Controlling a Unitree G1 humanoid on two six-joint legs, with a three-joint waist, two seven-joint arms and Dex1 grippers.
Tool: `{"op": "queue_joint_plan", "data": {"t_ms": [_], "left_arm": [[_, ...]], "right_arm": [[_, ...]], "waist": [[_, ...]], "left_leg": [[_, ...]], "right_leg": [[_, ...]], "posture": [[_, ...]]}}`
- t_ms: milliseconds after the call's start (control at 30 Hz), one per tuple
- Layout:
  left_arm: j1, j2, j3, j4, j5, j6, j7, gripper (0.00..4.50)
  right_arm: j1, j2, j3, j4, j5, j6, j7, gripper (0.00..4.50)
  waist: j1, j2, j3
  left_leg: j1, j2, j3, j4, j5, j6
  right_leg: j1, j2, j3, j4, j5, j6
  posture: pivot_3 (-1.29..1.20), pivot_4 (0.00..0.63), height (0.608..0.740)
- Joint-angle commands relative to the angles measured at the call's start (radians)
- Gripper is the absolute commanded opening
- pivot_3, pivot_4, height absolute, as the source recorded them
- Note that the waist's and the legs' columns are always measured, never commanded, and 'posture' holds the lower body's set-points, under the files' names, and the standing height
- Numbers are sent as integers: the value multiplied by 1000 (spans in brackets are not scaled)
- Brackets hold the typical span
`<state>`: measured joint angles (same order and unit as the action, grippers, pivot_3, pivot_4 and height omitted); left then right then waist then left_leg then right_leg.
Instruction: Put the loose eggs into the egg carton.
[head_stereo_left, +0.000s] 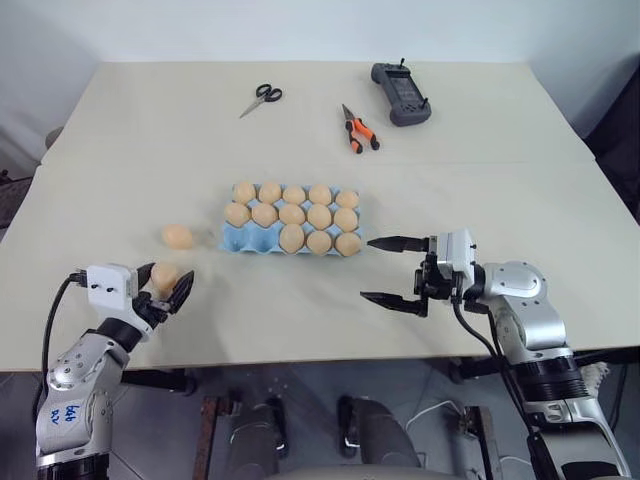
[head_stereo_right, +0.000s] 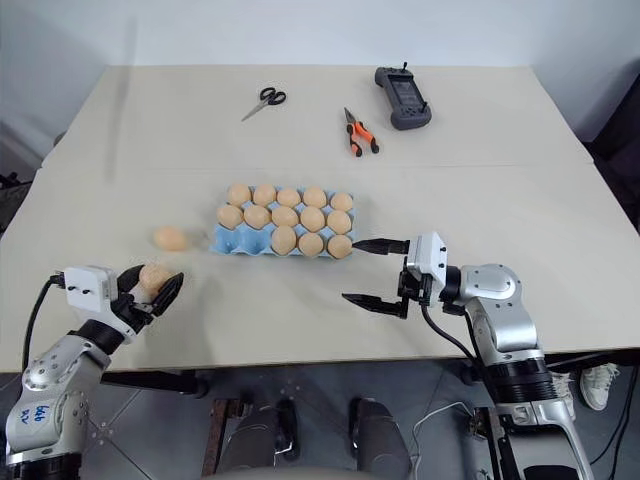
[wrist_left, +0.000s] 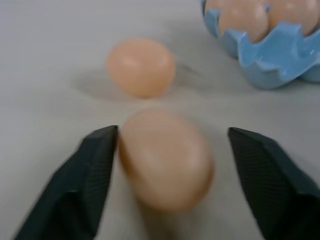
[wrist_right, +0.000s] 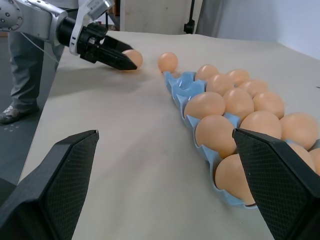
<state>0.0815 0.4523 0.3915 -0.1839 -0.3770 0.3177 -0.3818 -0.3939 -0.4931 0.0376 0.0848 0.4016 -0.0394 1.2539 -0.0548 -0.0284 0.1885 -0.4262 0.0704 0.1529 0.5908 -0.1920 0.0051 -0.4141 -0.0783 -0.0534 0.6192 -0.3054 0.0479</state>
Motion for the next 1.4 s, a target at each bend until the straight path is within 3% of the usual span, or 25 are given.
{"op": "queue_joint_plan", "data": {"t_ms": [33, 67, 167, 333, 567, 700, 800, 967, 1200, 1400], "left_arm": [[-3, 15, 21, -15, 3, -14, -1, 2258], [-5, 19, 28, -21, -3, -29, -12, 2017], [-30, 32, 39, -53, -37, -59, -55, 2017], [-175, 99, -73, -104, -108, -23, -215, 2017], [-470, 86, -320, 165, 7, -25, -332, 2017], [-572, 52, -361, 316, 53, -85, -357, 2017], [-602, 36, -365, 369, 67, -122, -372, 2775], [-582, 60, -338, 347, 48, -142, -432, 4396], [-408, 158, -160, 221, 1, -176, -438, 4453], [-189, 161, 26, 170, -16, -259, -379, 4453]], "right_arm": [[-11, 9, 1, -13, 7, -10, -7, 4500], [-11, 9, 1, -13, 6, -11, -8, 4500], [-11, 8, 0, -12, 1, -11, -13, 4500], [6, -15, -23, -24, -6, -6, -42, 4500], [49, -45, -63, -75, -25, -5, -129, 4500], [100, -60, -87, -147, -16, 11, -187, 4500], [146, -63, -102, -205, -9, 25, -225, 4500], [200, -65, -114, -247, -6, 29, -252, 4500], [213, -80, -138, -176, 1, -18, -215, 4500], [213, -90, -155, -107, 6, -71, -168, 4500]], "waist": [[1, 0, 0], [1, 0, 0], [1, 0, 0], [16, 1, 0], [27, 1, 0], [24, 1, 0], [23, 1, 0], [24, 0, 0], [19, 0, 0], [23, 1, 0]], "left_leg": [[0, 0, 0, 0, 0, 0], [0, 0, 0, 0, 0, 0], [0, 0, 0, 0, 0, 0], [0, 0, 0, 0, 0, -1], [1, -2, 1, 1, 0, 0], [1, -2, 1, 1, 1, 0], [1, 0, 1, 2, 1, 1], [1, 0, 1, 6, 1, 1], [2, 0, 1, 6, 1, 1], [2, 0, 0, 4, 1, 1]], "right_leg": [[0, 0, 0, 0, -1, -1], [0, 0, 0, 0, -1, -2], [0, 0, 0, 0, -1, -2], [1, 0, -1, 0, -1, -1], [1, -1, 1, 1, 1, 2], [0, 0, 0, 1, 2, 5], [0, 2, 0, 3, 2, 6], [1, 2, 0, 7, 1, 6], [1, 1, 0, 7, 1, 6], [1, 0, 0, 7, 0, 4]], "posture": [[0, 150, 740], [0, 150, 740], [0, 150, 740], [0, 150, 740], [0, 150, 740], [0, 150, 740], [0, 150, 740], [0, 150, 740], [0, 150, 740], [0, 150, 740]]}}
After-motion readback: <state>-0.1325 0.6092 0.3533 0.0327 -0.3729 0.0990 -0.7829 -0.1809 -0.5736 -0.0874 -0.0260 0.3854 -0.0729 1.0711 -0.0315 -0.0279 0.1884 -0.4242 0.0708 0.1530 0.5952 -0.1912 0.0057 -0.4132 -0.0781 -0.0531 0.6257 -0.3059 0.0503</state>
